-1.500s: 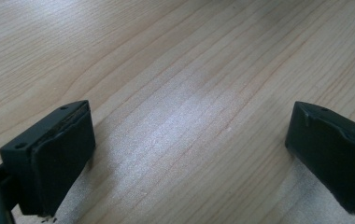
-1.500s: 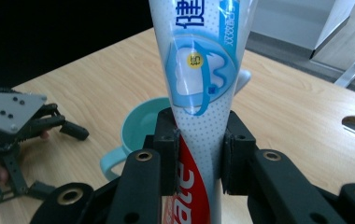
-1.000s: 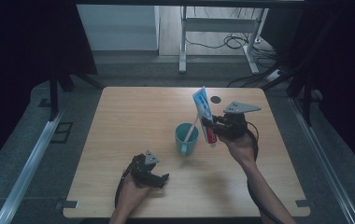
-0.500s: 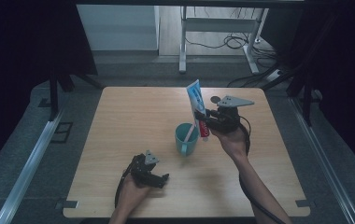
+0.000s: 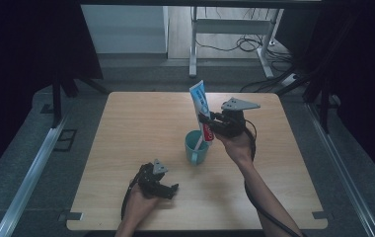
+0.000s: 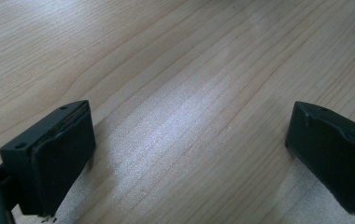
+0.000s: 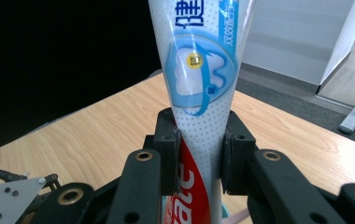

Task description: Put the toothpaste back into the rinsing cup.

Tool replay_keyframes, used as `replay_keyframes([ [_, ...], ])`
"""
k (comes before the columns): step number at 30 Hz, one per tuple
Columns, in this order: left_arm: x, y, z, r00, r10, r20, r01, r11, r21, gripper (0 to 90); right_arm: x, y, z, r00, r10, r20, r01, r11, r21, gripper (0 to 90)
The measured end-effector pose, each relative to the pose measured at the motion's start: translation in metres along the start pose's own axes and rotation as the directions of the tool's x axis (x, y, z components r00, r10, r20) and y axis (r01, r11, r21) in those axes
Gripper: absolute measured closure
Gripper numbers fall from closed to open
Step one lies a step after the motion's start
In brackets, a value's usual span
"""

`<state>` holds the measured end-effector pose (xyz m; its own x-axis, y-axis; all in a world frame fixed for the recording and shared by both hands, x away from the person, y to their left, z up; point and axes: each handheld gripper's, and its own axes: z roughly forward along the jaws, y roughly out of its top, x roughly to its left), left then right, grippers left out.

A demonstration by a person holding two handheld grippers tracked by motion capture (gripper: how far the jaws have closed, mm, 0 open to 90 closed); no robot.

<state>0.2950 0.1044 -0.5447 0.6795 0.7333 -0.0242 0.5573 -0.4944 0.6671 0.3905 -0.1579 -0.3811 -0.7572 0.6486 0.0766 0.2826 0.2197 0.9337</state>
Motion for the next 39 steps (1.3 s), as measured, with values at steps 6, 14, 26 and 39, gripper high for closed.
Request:
replay_keyframes([
  [6, 0.000, 0.000, 0.000, 1.0000, 0.000, -0.001, 0.000, 1.0000, 0.000, 1.7, 0.002, -0.001, 0.008, 1.0000, -0.004, 0.000, 0.004, 1.0000, -0.002, 71.7],
  [14, 0.000, 0.000, 0.000, 1.0000, -0.001, -0.002, 0.001, 1.0000, 0.000, 1.7, 0.004, -0.008, 0.020, 1.0000, -0.007, -0.004, 0.007, 1.0000, 0.006, 71.7],
  [26, 0.000, 0.000, 0.000, 1.0000, 0.001, -0.001, -0.001, 1.0000, 0.002, 1.7, 0.007, -0.022, 0.035, 1.0000, -0.001, -0.008, 0.002, 0.9996, 0.027, 71.7],
  [39, 0.000, 0.000, 0.000, 1.0000, 0.001, 0.000, -0.001, 1.0000, 0.002, 1.7, 0.009, -0.038, 0.047, 1.0000, 0.003, -0.008, -0.003, 0.9988, 0.049, 71.7],
])
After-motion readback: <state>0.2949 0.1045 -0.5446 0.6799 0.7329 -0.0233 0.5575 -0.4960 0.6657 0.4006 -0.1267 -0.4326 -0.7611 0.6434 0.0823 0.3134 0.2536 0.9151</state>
